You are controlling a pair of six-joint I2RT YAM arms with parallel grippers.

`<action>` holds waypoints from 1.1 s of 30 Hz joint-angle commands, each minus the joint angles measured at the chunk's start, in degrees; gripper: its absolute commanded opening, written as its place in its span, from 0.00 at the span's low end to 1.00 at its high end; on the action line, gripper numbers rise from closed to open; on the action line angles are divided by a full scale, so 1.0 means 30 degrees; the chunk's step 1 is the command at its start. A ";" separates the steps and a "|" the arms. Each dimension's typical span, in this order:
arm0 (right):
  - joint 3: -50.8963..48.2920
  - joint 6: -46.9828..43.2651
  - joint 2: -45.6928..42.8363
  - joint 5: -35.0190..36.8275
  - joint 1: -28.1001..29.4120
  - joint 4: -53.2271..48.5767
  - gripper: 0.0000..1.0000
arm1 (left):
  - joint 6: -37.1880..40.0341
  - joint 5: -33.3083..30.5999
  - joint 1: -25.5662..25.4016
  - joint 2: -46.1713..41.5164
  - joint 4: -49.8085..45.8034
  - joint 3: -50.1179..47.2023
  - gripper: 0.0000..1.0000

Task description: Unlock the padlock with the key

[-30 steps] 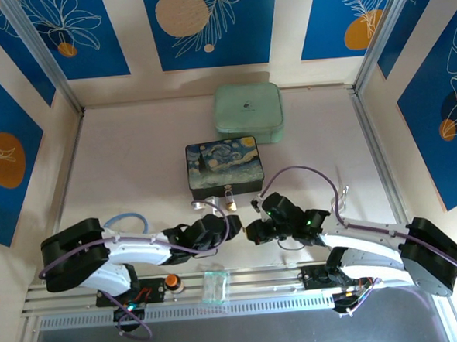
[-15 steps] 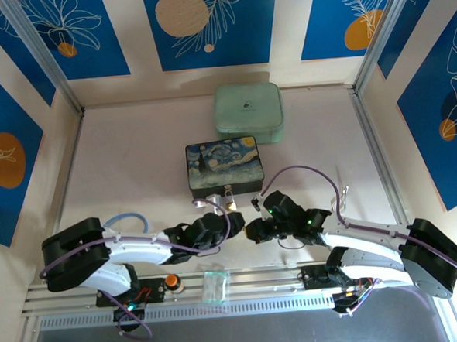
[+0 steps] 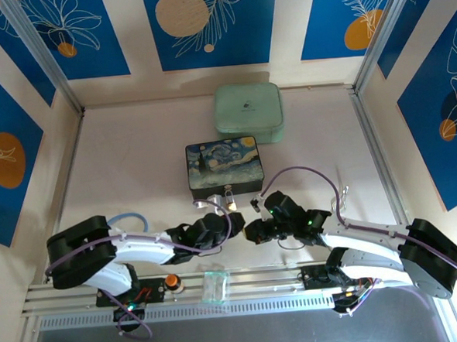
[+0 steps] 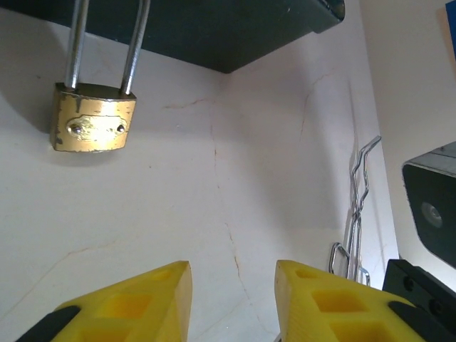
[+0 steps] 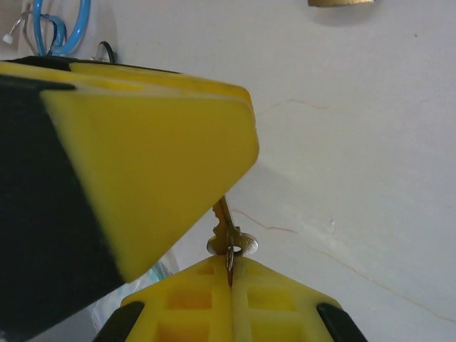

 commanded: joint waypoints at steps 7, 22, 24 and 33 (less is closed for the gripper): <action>-0.0569 0.0143 -0.0666 -0.1456 -0.1223 0.0811 0.01 | 0.0024 0.0830 -0.0206 0.0406 0.0385 0.0369 0.27; -0.0500 -0.0700 -0.0652 -0.3194 -0.2440 -0.0397 0.01 | -0.1031 -0.1722 -0.0147 -0.1656 -0.0170 -0.1340 0.26; -0.0473 -0.0757 -0.0484 -0.3304 -0.2455 -0.0445 0.01 | -0.0957 -0.2355 -0.0147 -0.2545 -0.1245 -0.1399 0.31; 0.0122 -0.0847 0.0882 -0.4098 -0.2310 0.0192 0.01 | 0.1009 -0.1051 -0.0147 -0.2461 -0.1262 -0.0418 0.41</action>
